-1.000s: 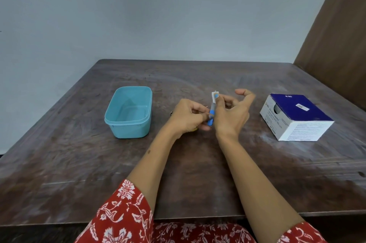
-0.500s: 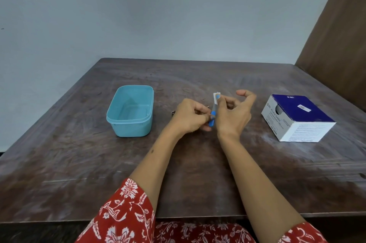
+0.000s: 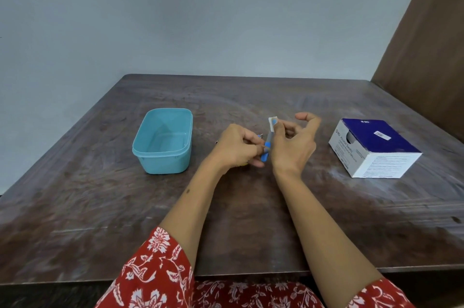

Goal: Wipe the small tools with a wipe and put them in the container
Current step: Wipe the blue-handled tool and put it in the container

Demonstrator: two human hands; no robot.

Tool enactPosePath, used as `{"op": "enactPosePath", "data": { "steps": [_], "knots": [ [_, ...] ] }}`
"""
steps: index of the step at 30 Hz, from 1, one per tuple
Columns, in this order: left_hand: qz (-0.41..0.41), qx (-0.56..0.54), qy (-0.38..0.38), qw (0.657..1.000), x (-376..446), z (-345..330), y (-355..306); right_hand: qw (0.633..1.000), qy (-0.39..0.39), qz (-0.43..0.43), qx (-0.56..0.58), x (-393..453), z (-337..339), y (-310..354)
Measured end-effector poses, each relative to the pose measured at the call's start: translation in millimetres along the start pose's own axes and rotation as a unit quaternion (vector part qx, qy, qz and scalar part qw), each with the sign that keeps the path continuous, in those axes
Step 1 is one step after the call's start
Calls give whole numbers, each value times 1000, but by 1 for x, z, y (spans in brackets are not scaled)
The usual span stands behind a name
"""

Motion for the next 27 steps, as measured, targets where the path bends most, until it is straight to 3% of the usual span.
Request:
{"op": "enactPosePath", "data": {
  "steps": [7, 13, 16, 21, 27],
  "knots": [
    [-35, 15, -135, 990, -1, 6, -3, 997, 67, 22, -13, -5, -6, 4],
    [7, 37, -6, 999, -2, -2, 0, 998, 31, 47, -17, 0, -2, 3],
    [-2, 39, -28, 999, -1, -1, 1, 997, 38, 57, -30, 0, -2, 3],
    [-22, 20, -120, 992, -2, 7, 0, 988, 117, 81, -56, -6, -10, 3],
    [10, 30, 2, 999, -4, 3, -2, 994, 66, 71, -60, -2, -5, 1]
  ]
}}
Point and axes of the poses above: each hand's wrist, its own x-axis towards the middle knuckle, its own z-axis out of the back of the hand, y = z × x, the point moved 3 cm from there along x, towards the middle knuckle, and after that the axes turned 10 degrees about y, right-handed, at the moved point
